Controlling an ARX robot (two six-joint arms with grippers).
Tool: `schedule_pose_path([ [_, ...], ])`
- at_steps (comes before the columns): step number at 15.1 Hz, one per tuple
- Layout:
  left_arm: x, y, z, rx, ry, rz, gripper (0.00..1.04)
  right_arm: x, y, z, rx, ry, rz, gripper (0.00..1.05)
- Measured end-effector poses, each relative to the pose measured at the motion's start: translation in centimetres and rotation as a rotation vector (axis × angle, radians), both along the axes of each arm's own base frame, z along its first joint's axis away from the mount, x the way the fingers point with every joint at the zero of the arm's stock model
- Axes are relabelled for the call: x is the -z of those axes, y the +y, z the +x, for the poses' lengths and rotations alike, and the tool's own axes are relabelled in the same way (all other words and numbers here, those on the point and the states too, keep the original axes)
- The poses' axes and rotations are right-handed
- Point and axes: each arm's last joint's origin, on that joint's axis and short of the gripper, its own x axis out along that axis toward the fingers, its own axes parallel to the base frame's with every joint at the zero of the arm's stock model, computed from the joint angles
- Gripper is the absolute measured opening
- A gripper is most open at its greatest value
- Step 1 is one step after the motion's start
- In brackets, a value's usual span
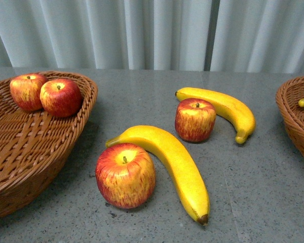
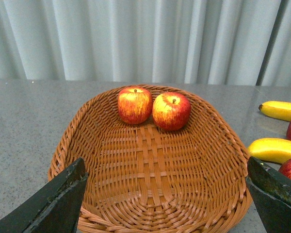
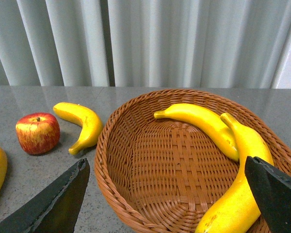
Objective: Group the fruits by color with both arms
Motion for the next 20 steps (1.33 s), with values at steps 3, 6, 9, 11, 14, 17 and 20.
schedule_pose_path([
  [3, 0.00, 0.00, 0.00, 0.000, 0.000, 0.000, 0.98, 0.00, 0.00, 0.00, 0.000, 0.000, 0.000, 0.98],
  [6, 0.00, 0.00, 0.00, 0.000, 0.000, 0.000, 0.98, 0.00, 0.00, 0.00, 0.000, 0.000, 0.000, 0.98],
  [9, 0.00, 0.00, 0.00, 0.000, 0.000, 0.000, 0.98, 0.00, 0.00, 0.00, 0.000, 0.000, 0.000, 0.98],
  [11, 0.00, 0.00, 0.00, 0.000, 0.000, 0.000, 0.98, 0.00, 0.00, 0.00, 0.000, 0.000, 0.000, 0.98],
  [14, 0.00, 0.00, 0.00, 0.000, 0.000, 0.000, 0.98, 0.00, 0.00, 0.00, 0.000, 0.000, 0.000, 0.98],
  [17, 0.00, 0.00, 0.00, 0.000, 0.000, 0.000, 0.98, 0.00, 0.00, 0.00, 0.000, 0.000, 0.000, 0.98],
  [20, 0.00, 0.00, 0.00, 0.000, 0.000, 0.000, 0.98, 0.00, 0.00, 0.00, 0.000, 0.000, 0.000, 0.98],
])
